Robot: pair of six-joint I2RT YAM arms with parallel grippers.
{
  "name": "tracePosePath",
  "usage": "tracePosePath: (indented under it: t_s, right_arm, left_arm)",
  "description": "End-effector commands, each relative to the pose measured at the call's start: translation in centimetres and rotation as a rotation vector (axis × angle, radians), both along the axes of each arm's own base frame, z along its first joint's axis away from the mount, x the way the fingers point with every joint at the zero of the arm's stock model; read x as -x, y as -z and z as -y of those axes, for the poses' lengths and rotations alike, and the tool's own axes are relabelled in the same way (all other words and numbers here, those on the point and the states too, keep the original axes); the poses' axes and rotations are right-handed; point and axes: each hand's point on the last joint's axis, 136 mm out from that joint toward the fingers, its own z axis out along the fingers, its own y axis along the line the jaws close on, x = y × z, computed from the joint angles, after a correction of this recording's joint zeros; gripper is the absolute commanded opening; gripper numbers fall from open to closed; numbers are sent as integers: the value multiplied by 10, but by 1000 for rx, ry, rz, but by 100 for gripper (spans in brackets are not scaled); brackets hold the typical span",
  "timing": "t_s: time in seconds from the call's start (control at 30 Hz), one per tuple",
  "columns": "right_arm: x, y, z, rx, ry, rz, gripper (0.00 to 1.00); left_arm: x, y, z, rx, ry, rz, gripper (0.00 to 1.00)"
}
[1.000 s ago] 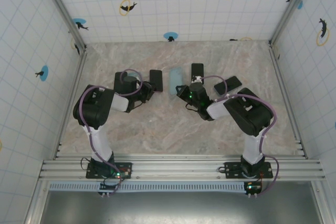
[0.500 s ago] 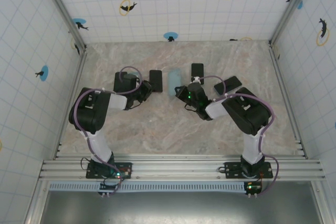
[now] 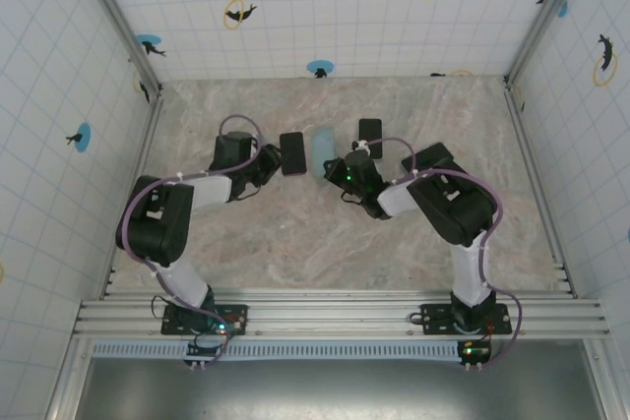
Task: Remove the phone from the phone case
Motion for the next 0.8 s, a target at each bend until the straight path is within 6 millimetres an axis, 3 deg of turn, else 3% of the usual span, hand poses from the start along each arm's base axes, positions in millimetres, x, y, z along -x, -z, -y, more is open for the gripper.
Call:
tracePosePath:
  t_s: [0.0, 0.13, 0.3, 0.67, 0.77]
  right_arm:
    - [-15, 2, -2, 17, 15, 8, 0]
    - [-23, 12, -6, 20, -3, -12, 0]
    - [-33, 21, -14, 15, -36, -35, 4]
    - [-36, 22, -18, 79, -89, -26, 21]
    - [-36, 20, -15, 115, -98, -15, 21]
  left_arm:
    - [-2, -39, -8, -70, 32, 91, 62]
    - [9, -62, -12, -83, 50, 136, 65]
    - [29, -77, -15, -91, 79, 177, 70]
    - [54, -82, -25, -135, 100, 182, 76]
    - [56, -81, -26, -141, 100, 184, 79]
